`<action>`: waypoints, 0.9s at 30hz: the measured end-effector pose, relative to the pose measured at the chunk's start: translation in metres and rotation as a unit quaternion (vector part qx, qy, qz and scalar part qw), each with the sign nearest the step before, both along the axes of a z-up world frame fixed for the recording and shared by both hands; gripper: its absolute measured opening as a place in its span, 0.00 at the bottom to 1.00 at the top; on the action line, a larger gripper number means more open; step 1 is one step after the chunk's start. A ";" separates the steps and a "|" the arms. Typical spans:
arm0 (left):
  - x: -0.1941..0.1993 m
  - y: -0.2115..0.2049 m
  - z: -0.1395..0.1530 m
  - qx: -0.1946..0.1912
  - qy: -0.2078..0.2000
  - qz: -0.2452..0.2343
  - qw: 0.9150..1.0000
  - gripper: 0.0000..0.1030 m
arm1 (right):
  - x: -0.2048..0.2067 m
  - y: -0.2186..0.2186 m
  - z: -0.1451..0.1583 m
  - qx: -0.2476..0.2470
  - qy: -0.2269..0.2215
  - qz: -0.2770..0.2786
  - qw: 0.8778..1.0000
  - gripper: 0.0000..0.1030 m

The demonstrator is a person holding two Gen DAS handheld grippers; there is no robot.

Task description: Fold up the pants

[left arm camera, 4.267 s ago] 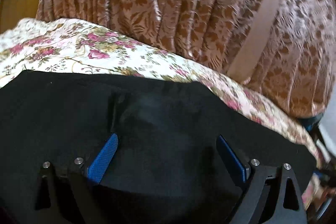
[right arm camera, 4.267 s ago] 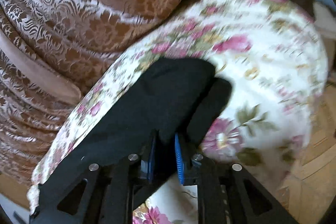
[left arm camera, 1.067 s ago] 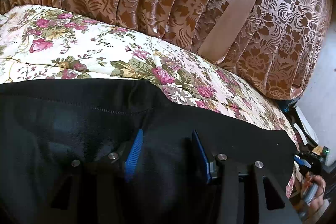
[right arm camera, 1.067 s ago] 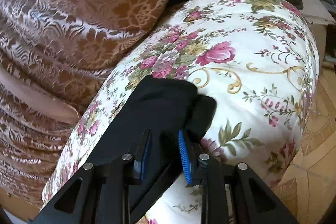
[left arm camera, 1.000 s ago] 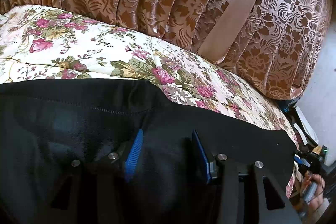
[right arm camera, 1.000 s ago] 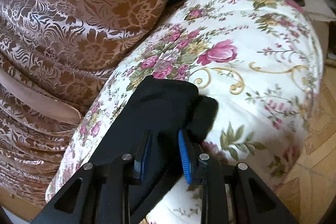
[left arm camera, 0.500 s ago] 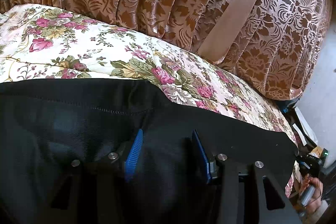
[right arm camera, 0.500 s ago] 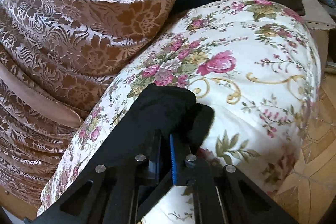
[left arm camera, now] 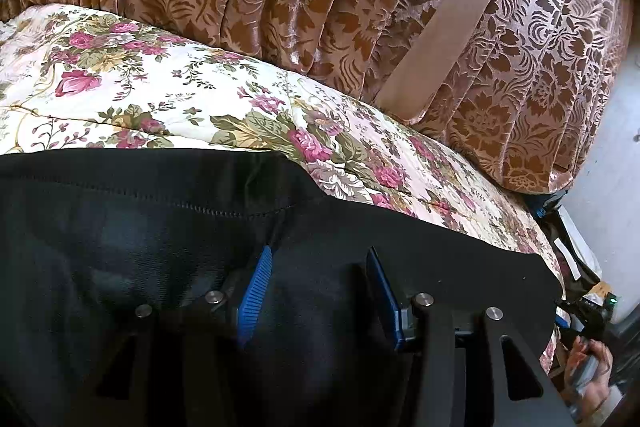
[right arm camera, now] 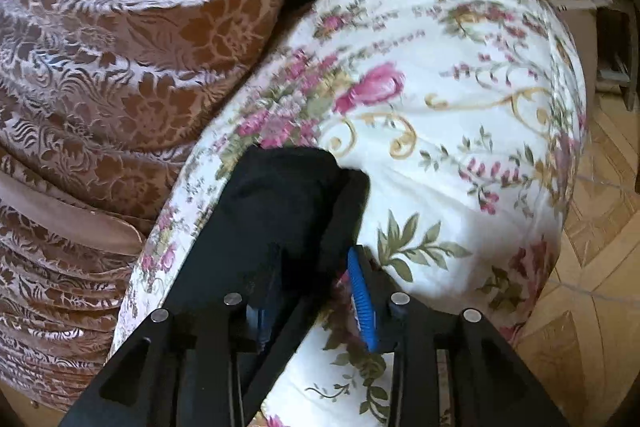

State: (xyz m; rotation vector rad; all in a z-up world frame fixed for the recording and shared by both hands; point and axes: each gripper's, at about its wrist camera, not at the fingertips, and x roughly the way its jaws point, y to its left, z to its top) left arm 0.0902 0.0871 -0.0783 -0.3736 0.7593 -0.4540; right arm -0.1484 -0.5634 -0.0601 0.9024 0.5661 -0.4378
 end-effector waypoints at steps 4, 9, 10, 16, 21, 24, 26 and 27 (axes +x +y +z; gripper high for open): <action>0.000 0.000 0.000 0.000 0.000 0.000 1.000 0.50 | 0.006 -0.001 -0.002 0.011 -0.013 0.012 1.000 0.34; -0.002 -0.001 0.002 -0.004 -0.003 -0.006 1.000 0.57 | 0.026 -0.005 -0.011 0.018 -0.019 0.017 1.000 0.34; -0.002 -0.001 0.002 -0.004 -0.004 -0.007 1.000 0.58 | 0.027 -0.004 -0.010 0.018 -0.017 0.013 1.000 0.34; -0.003 0.001 0.003 -0.014 -0.008 -0.013 1.000 0.63 | 0.038 0.016 0.017 -0.021 -0.027 0.040 0.999 0.17; -0.005 0.007 0.003 -0.027 -0.016 -0.003 1.000 0.65 | 0.038 0.052 0.062 -0.077 -0.059 0.073 0.993 0.17; -0.007 0.010 0.005 -0.030 -0.024 0.009 0.999 0.68 | 0.039 0.075 0.088 -0.099 -0.085 0.094 0.987 0.17; -0.009 0.014 0.007 -0.033 -0.031 0.019 0.999 0.72 | 0.041 0.095 0.106 -0.120 -0.103 0.113 0.981 0.17; -0.010 0.015 0.007 -0.034 -0.032 0.022 0.999 0.73 | 0.042 0.110 0.118 -0.137 -0.115 0.129 0.975 0.17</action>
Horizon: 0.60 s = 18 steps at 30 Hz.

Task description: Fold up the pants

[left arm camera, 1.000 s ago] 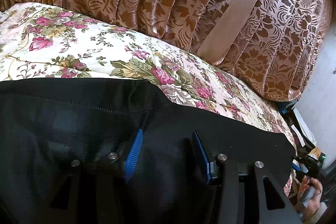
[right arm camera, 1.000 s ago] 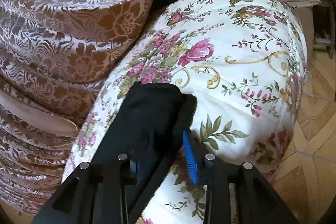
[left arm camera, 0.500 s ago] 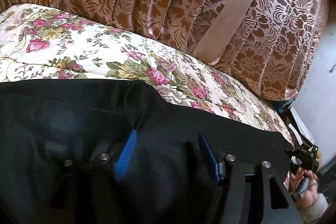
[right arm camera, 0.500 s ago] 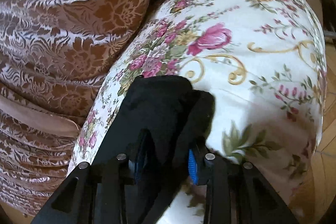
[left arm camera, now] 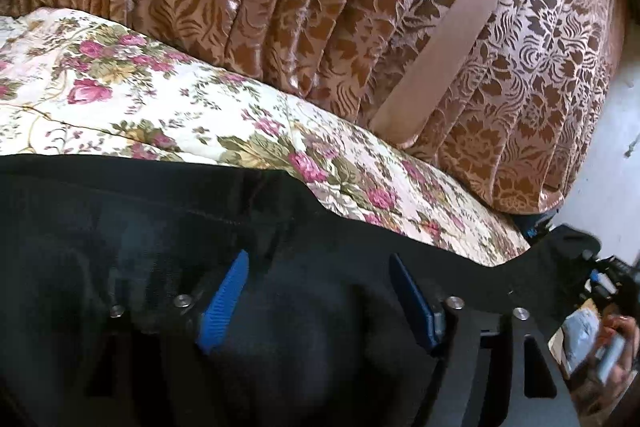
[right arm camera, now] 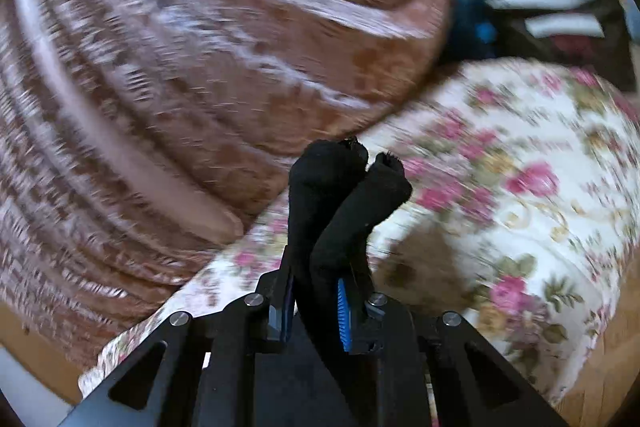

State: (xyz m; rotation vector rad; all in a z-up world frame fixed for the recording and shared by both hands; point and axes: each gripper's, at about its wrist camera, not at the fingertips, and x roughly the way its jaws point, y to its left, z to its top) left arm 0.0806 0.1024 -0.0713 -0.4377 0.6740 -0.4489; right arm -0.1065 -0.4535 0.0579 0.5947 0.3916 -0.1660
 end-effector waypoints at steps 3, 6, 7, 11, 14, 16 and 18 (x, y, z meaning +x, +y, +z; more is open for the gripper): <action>0.000 0.005 0.003 0.011 0.010 0.029 0.999 0.74 | 0.002 0.033 0.020 -0.032 -0.023 0.042 0.998 0.17; -0.002 0.013 0.009 0.035 0.012 0.060 0.998 0.80 | 0.004 0.066 0.031 -0.053 -0.038 0.084 0.994 0.17; -0.005 0.017 0.011 0.046 0.008 0.072 0.996 0.81 | 0.004 0.076 0.034 -0.059 -0.040 0.096 0.993 0.17; -0.016 0.042 0.012 0.065 0.005 0.138 0.988 0.91 | 0.003 0.118 0.037 -0.080 -0.051 0.145 0.985 0.17; -0.021 0.065 0.002 0.020 0.010 0.156 0.988 0.91 | 0.006 0.147 0.030 -0.090 -0.048 0.185 0.977 0.17; -0.024 0.068 0.001 0.012 0.005 0.156 0.988 0.91 | 0.009 0.169 0.024 -0.099 -0.045 0.216 0.970 0.17; -0.026 0.065 0.000 0.022 0.001 0.153 0.988 0.91 | 0.011 0.193 0.015 -0.105 -0.036 0.251 0.962 0.17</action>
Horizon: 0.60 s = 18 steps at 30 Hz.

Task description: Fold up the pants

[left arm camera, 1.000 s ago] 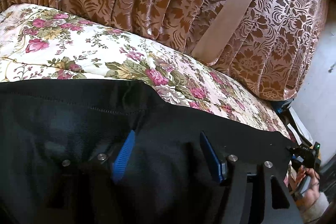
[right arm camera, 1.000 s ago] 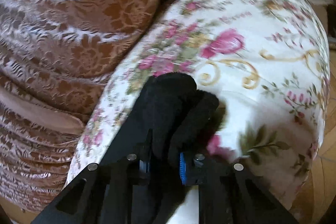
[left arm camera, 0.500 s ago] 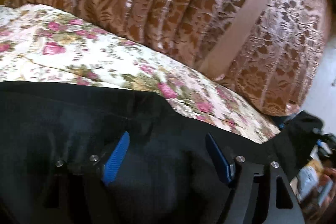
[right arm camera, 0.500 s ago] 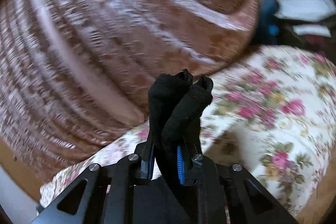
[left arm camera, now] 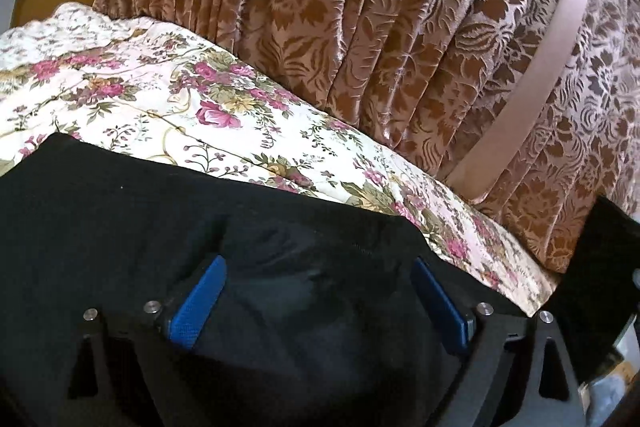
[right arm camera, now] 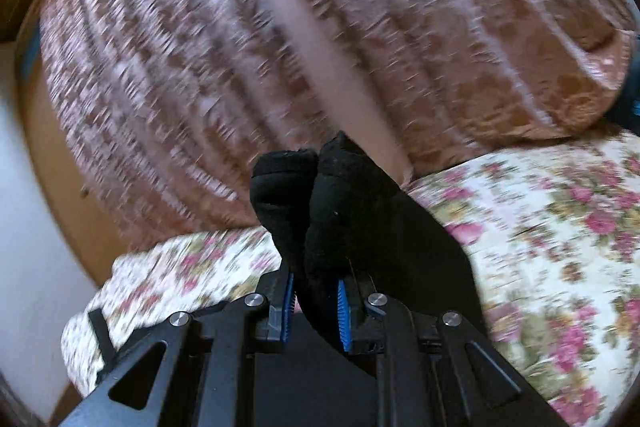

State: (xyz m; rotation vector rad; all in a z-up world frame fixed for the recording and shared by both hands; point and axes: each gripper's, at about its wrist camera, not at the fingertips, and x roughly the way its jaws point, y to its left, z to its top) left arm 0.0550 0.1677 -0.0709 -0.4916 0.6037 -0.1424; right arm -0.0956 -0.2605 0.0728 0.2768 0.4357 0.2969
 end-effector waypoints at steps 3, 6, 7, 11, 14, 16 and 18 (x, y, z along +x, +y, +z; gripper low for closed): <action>0.002 -0.003 -0.002 0.003 0.002 -0.005 1.000 0.93 | 0.002 0.031 -0.017 -0.016 0.018 0.049 0.999 0.17; 0.000 -0.002 -0.003 -0.007 -0.002 -0.008 1.000 0.93 | 0.004 0.058 -0.036 -0.037 0.040 0.084 0.995 0.17; -0.001 -0.001 -0.003 -0.011 -0.004 -0.008 1.000 0.93 | 0.005 0.064 -0.042 -0.044 0.047 0.093 0.994 0.17; -0.003 -0.001 -0.003 -0.015 -0.010 -0.008 1.000 0.93 | 0.009 0.083 -0.069 -0.063 0.081 0.116 0.988 0.17; -0.004 -0.002 -0.003 -0.011 -0.009 -0.008 1.000 0.93 | 0.010 0.088 -0.081 -0.069 0.094 0.119 0.986 0.19; -0.004 -0.002 -0.003 -0.011 -0.010 -0.008 1.000 0.93 | 0.010 0.095 -0.090 -0.072 0.099 0.128 0.984 0.20; -0.004 -0.002 -0.003 -0.012 -0.010 -0.008 1.000 0.93 | 0.011 0.106 -0.102 -0.092 0.112 0.149 0.978 0.25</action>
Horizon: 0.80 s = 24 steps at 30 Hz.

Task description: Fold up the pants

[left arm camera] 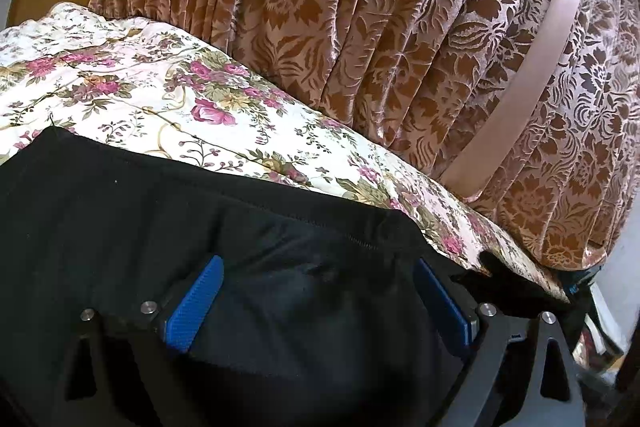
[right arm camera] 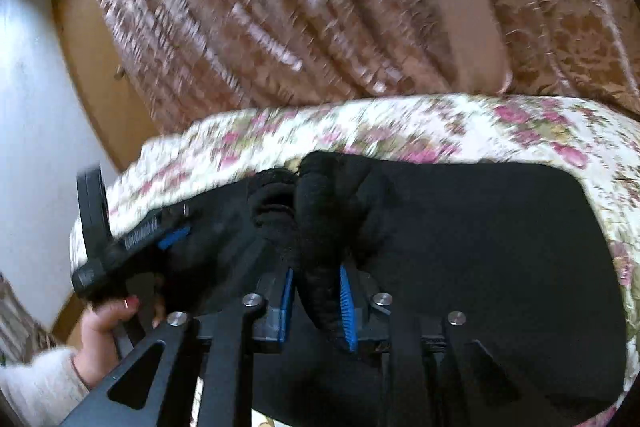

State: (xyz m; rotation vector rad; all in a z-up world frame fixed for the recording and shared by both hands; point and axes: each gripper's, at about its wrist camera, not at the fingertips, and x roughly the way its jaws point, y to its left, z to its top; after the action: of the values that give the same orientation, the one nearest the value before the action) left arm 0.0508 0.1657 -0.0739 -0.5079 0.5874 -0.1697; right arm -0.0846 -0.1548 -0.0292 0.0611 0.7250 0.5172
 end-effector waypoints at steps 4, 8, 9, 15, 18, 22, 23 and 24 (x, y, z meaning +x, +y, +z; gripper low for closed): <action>-0.001 0.000 0.001 -0.004 -0.002 -0.001 1.000 0.93 | -0.011 0.017 -0.030 -0.056 0.006 0.033 0.998 0.34; -0.002 0.000 0.001 -0.007 -0.004 0.000 1.000 0.93 | -0.028 0.016 -0.027 -0.063 -0.010 0.073 0.995 0.50; -0.002 0.000 0.001 -0.006 -0.004 0.000 1.000 0.93 | -0.032 0.012 -0.024 -0.062 -0.010 0.080 0.995 0.50; -0.003 -0.004 0.006 -0.009 0.008 0.000 1.000 0.92 | -0.041 -0.037 0.017 -0.004 -0.045 0.046 0.998 0.50; -0.007 -0.020 0.017 -0.041 0.001 -0.052 0.998 0.92 | -0.030 -0.061 0.040 -0.020 -0.078 -0.007 0.997 0.50; -0.020 -0.058 0.033 -0.060 -0.019 -0.135 0.989 0.92 | 0.004 -0.092 0.058 -0.018 -0.080 -0.075 0.994 0.45; -0.020 -0.070 0.035 -0.062 -0.013 -0.158 0.985 0.92 | 0.016 -0.101 0.059 -0.008 -0.075 -0.089 0.993 0.41; -0.020 -0.078 0.037 -0.063 -0.009 -0.171 0.983 0.92 | 0.027 -0.107 0.060 0.000 -0.069 -0.100 0.993 0.40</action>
State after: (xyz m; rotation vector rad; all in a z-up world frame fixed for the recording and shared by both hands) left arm 0.0303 0.0872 -0.0370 -0.5244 0.6465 -0.5402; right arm -0.0578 -0.2619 0.0304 0.0971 0.5765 0.3261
